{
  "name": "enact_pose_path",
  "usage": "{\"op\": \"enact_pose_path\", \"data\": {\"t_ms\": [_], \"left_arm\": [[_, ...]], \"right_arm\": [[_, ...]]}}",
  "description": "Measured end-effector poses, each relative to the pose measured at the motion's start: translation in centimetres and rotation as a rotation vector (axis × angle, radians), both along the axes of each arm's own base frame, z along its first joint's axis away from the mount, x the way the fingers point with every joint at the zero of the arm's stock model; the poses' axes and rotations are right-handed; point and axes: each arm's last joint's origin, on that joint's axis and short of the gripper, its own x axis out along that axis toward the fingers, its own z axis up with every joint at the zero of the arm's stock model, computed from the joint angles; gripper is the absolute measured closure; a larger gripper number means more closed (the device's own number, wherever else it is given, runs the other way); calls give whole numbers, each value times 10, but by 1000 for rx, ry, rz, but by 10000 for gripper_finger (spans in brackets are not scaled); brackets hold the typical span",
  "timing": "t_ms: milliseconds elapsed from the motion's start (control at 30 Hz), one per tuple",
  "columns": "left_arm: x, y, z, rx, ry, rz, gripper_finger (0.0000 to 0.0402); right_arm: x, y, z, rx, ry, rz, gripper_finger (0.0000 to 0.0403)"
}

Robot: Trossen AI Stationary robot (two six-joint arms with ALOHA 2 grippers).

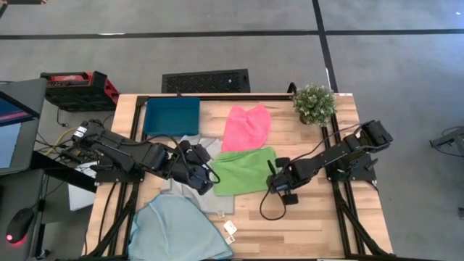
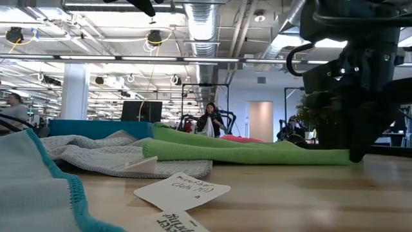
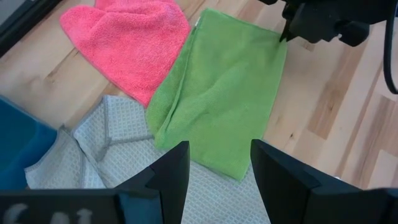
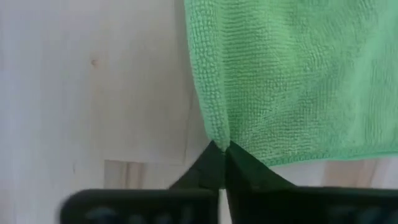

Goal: Fold microfiber towels
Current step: Fold the green cloth

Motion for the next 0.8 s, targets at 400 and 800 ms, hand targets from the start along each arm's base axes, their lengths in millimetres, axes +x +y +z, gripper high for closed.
{"op": "enact_pose_path", "data": {"t_ms": [400,800], "left_arm": [[0,0,0,-6,-2,8,239],[0,0,0,-4,-1,5,239]], "right_arm": [[26,-18,32,21,-17,2,396],[73,-37,80,0,-310,191,399]]}}
